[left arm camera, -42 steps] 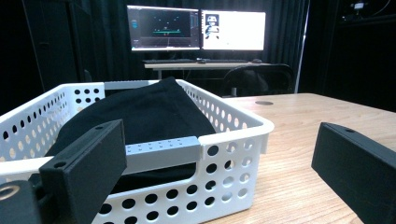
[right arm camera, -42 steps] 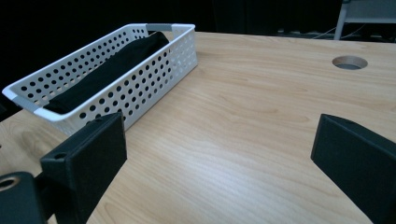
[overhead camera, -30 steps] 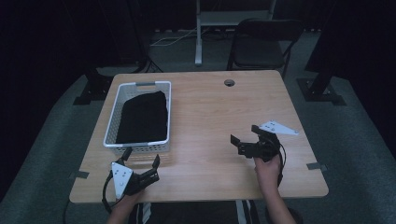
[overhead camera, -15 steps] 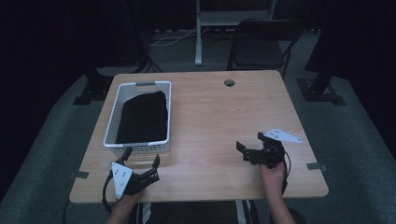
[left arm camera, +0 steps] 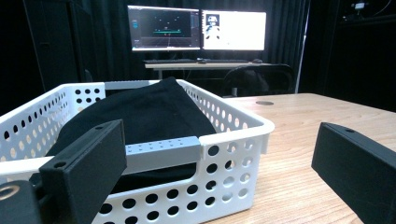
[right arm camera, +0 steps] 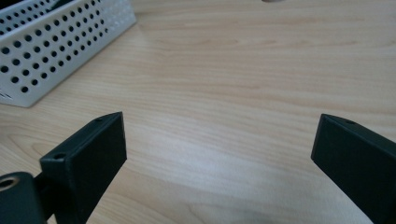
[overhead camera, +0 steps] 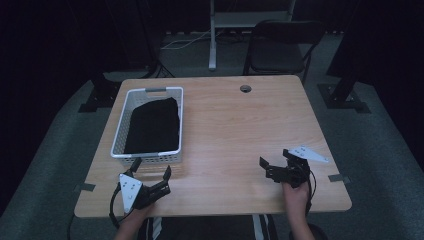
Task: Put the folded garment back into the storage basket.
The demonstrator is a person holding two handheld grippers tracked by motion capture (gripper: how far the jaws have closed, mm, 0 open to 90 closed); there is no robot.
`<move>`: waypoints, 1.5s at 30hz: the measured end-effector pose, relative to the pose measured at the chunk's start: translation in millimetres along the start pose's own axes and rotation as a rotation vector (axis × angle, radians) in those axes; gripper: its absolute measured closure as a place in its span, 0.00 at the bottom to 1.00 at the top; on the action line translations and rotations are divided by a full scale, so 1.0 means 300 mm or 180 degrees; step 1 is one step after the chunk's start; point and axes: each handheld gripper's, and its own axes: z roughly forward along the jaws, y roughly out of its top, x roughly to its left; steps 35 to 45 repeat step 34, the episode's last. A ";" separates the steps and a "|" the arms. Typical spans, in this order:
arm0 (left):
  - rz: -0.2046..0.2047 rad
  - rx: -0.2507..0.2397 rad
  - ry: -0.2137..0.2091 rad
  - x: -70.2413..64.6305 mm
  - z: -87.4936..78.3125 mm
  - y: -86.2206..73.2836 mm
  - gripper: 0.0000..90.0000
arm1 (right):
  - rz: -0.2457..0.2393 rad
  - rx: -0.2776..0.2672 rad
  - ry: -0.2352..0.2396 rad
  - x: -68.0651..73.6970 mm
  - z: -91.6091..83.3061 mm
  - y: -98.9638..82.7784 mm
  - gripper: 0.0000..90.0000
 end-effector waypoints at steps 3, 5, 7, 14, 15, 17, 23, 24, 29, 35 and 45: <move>-0.0002 -0.0003 0.0001 0.000 0.000 0.000 0.05 | 0.0015 0.0021 -0.0009 -0.002 -0.001 -0.018 0.04; 0.0000 0.0000 0.0001 0.000 0.000 0.000 0.05 | 0.0011 0.0025 -0.0002 -0.002 -0.006 -0.022 0.04; 0.0000 0.0000 0.0001 0.000 0.000 0.000 0.05 | 0.0032 -0.0010 0.0007 -0.003 -0.013 -0.027 0.04; 0.0000 0.0002 0.0001 0.000 0.000 0.000 0.05 | -0.0003 -0.0088 -0.0033 0.003 -0.012 -0.039 0.04; 0.0000 0.0002 0.0001 0.000 0.000 0.000 0.05 | -0.0036 -0.0093 -0.0077 0.006 -0.008 -0.039 0.04; 0.0001 0.0002 0.0002 0.000 0.000 0.000 0.05 | -0.0073 -0.0097 -0.0086 0.011 0.000 -0.037 0.04; 0.0001 0.0003 0.0003 -0.001 0.000 0.000 0.05 | -0.0163 0.0002 -0.0204 0.023 0.019 -0.036 0.04; 0.0002 0.0004 0.0003 -0.001 0.000 0.000 0.05 | -0.0194 0.0028 -0.0227 0.029 0.022 -0.036 0.04; 0.0001 0.0003 0.0003 -0.001 0.000 0.000 0.05 | -0.0343 0.0098 -0.0303 0.046 0.031 -0.038 0.04; 0.0001 0.0003 0.0003 -0.001 0.000 0.000 0.05 | -0.0384 0.0106 -0.0360 0.053 0.032 -0.039 0.04; 0.0001 0.0003 0.0003 -0.001 0.000 0.000 0.05 | -0.0384 0.0106 -0.0360 0.053 0.032 -0.039 0.04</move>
